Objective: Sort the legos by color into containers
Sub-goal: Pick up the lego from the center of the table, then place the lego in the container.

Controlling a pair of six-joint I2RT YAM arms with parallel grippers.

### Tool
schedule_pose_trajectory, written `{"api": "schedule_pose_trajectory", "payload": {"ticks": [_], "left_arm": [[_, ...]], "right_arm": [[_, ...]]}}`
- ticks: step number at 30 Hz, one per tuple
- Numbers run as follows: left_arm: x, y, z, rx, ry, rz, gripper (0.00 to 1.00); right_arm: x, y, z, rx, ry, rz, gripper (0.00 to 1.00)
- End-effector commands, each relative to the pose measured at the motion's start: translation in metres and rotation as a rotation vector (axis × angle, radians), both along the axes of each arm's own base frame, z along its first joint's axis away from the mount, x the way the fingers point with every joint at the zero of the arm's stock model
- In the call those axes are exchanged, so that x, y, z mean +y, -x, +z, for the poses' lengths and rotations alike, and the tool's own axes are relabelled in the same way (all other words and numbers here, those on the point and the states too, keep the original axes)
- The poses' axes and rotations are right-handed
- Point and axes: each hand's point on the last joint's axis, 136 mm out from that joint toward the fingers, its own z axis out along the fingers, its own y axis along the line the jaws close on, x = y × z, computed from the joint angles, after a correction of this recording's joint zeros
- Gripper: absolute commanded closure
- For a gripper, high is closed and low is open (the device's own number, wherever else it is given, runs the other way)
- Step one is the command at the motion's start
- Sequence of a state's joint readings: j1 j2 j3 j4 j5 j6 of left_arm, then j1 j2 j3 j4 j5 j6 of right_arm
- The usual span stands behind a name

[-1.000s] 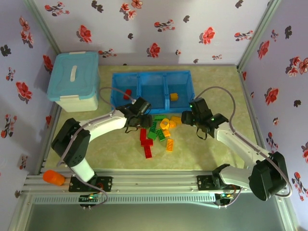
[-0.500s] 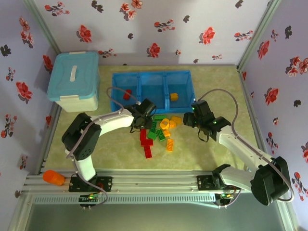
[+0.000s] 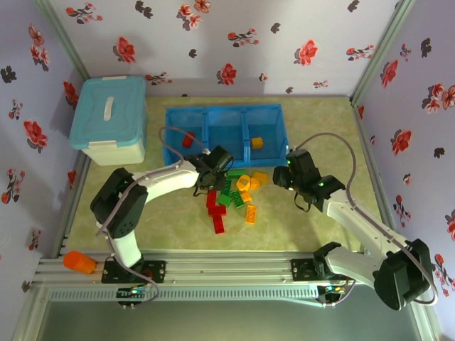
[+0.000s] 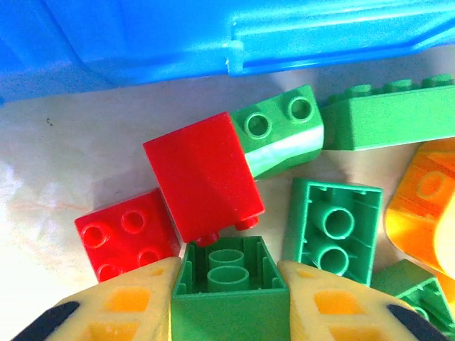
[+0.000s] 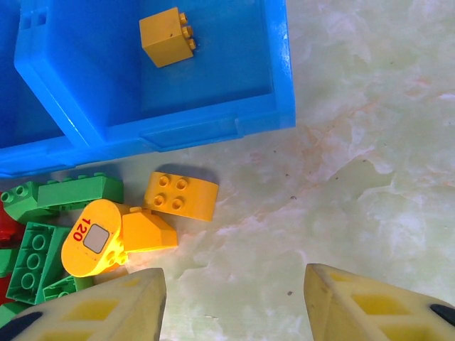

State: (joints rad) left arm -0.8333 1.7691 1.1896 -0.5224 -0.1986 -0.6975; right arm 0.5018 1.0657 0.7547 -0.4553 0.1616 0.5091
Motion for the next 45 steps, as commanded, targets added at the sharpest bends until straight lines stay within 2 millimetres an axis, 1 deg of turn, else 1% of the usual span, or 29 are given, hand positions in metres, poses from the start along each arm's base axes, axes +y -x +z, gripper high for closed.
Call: {"api": "schedule_pose_trajectory", "payload": {"ticks": [1,5,9,13,18,22,30,34,36,37,39,40,42,45], "left_arm": [[-0.003,-0.004,0.04,-0.076,0.019,-0.014,0.81],[-0.006,-0.005,0.063,-0.119,0.053,-0.022,0.81],[-0.009,-0.012,0.087,-0.173,0.072,-0.035,0.82],[-0.015,-0.024,0.11,-0.225,0.079,-0.05,0.82],[-0.021,-0.045,0.127,-0.261,0.087,-0.054,0.82],[-0.023,-0.066,0.126,-0.265,0.068,-0.051,0.82],[-0.019,-0.106,0.111,-0.249,0.023,-0.027,0.81],[-0.018,-0.118,0.106,-0.236,0.02,-0.025,0.79],[-0.017,-0.123,0.105,-0.231,0.013,-0.024,0.68],[-0.017,-0.125,0.105,-0.229,0.009,-0.024,0.6],[-0.017,-0.125,0.113,-0.236,0.012,-0.027,0.4],[-0.018,-0.124,0.119,-0.247,0.02,-0.03,0.35],[-0.02,-0.119,0.134,-0.282,0.045,-0.044,0.3],[-0.019,-0.109,0.158,-0.334,0.089,-0.05,0.29]], "right_arm": [[-0.007,0.001,0.001,-0.018,-0.001,-0.038,0.47],[-0.008,0.003,-0.001,-0.017,-0.006,-0.039,0.48],[-0.008,0.005,-0.002,-0.014,-0.01,-0.036,0.48],[-0.009,0.008,-0.002,-0.02,-0.023,-0.036,0.49],[-0.01,0.013,-0.006,-0.01,-0.027,-0.032,0.49],[-0.01,0.015,-0.008,-0.007,-0.032,-0.029,0.5],[-0.009,0.021,-0.014,0.007,-0.048,-0.019,0.5],[-0.007,0.023,-0.016,0.012,-0.054,-0.012,0.5],[-0.006,0.023,-0.016,0.016,-0.058,-0.009,0.5],[-0.006,0.023,-0.017,0.017,-0.059,-0.006,0.5],[-0.005,0.023,-0.016,0.018,-0.063,-0.004,0.5],[-0.005,0.023,-0.016,0.02,-0.065,-0.003,0.5],[-0.003,0.023,-0.016,0.017,-0.068,0.009,0.5],[0.002,0.023,-0.015,0.017,-0.084,0.027,0.5]]}}
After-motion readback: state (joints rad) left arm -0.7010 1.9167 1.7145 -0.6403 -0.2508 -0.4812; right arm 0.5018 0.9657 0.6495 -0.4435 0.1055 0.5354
